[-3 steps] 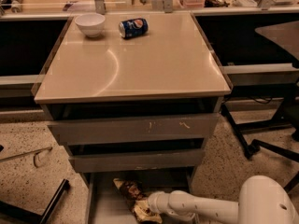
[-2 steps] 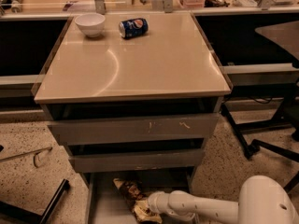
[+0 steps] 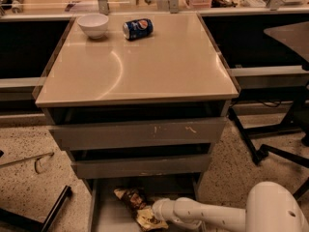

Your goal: Place brown chip bag into bottom drawer

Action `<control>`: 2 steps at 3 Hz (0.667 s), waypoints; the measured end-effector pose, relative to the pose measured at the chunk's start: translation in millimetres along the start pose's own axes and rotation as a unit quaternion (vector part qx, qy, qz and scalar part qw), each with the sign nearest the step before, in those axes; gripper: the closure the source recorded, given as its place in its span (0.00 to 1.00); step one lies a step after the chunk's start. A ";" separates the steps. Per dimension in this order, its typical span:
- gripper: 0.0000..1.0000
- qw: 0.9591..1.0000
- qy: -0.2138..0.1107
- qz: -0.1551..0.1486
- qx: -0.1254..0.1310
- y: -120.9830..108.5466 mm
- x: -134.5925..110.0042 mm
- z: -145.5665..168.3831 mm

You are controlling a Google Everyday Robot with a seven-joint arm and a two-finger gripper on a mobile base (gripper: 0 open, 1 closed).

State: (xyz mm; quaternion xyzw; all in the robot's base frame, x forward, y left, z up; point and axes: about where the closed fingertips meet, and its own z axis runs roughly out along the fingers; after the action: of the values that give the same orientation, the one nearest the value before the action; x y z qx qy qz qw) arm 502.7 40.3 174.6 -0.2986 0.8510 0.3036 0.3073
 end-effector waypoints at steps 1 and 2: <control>0.00 1.000 0.000 0.000 0.000 0.1 0.0 0.1; 0.00 1.000 0.000 0.000 0.000 0.1 0.0 0.1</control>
Offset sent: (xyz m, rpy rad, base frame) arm 0.0000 0.0000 0.0000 0.0000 0.0000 0.0000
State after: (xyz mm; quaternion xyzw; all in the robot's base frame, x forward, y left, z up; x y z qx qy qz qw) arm 502.6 40.4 174.6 -0.2986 0.8510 0.3037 0.3073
